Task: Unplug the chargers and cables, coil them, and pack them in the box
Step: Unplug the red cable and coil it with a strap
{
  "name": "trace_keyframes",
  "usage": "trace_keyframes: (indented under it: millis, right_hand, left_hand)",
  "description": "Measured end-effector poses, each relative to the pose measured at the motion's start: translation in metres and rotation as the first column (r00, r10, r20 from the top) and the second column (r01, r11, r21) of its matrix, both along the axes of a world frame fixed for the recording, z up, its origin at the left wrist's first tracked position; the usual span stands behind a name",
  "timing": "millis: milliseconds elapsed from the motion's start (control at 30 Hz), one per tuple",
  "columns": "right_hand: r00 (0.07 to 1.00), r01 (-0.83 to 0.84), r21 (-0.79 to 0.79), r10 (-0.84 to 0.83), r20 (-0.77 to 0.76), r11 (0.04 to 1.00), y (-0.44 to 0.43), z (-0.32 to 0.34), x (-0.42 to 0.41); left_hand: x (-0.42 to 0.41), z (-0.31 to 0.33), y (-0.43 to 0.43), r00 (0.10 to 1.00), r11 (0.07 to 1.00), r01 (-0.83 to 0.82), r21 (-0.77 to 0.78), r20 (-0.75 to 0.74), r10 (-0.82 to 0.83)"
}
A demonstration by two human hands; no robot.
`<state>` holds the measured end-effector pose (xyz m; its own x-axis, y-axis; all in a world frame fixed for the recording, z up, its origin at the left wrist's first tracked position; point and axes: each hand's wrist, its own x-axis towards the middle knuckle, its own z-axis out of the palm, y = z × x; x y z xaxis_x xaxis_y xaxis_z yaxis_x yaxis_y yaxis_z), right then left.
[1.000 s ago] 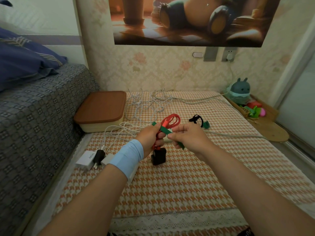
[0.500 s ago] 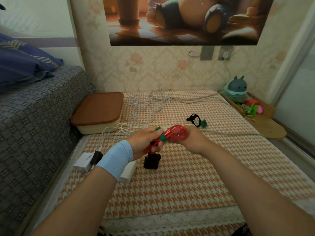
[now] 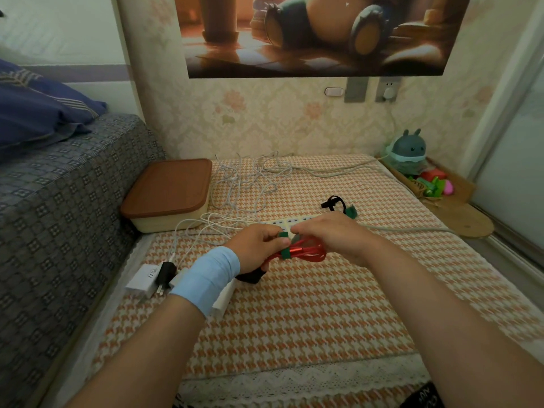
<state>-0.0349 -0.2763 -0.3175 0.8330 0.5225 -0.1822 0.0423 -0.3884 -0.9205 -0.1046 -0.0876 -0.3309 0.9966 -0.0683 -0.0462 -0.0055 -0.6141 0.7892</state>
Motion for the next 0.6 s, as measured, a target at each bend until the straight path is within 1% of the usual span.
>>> trace_keyframes:
  millis: [67,100,267,333,433,533,600]
  right_hand:
    - [0.993,0.073,-0.072,-0.065,0.1,0.995,0.006,-0.006,-0.002]
    - [0.989,0.1,-0.077,-0.091,0.119,0.992,0.008,-0.009,-0.002]
    - [0.972,0.193,-0.083,-0.179,0.154,0.978,0.015,-0.019,0.001]
    - [0.951,0.258,-0.078,-0.239,0.196,0.963,0.017,-0.017,0.002]
    - [0.91,0.312,-0.085,-0.273,0.311,0.946,0.018,-0.016,0.002]
    - [0.875,0.302,-0.11,-0.23,0.425,0.947,0.022,-0.016,-0.004]
    - [0.857,0.275,-0.105,-0.194,0.477,0.956,0.024,-0.014,-0.009]
  left_hand:
    - [-0.001,0.001,0.0,1.0,1.0,-0.017,-0.002,0.006,0.017]
    - [-0.002,0.001,-0.002,1.0,1.0,-0.021,-0.001,0.015,0.021]
    - [-0.002,0.002,-0.007,0.987,0.997,-0.076,0.012,0.142,0.074]
    - [-0.001,0.0,-0.008,0.982,0.994,-0.111,-0.006,0.153,0.111]
    - [0.0,-0.001,-0.01,0.983,0.991,-0.131,-0.042,0.122,0.135]
    - [0.0,-0.003,-0.012,0.99,0.99,-0.137,-0.043,0.023,0.138]
    - [0.0,-0.004,-0.014,0.984,0.982,-0.18,-0.056,-0.025,0.178]
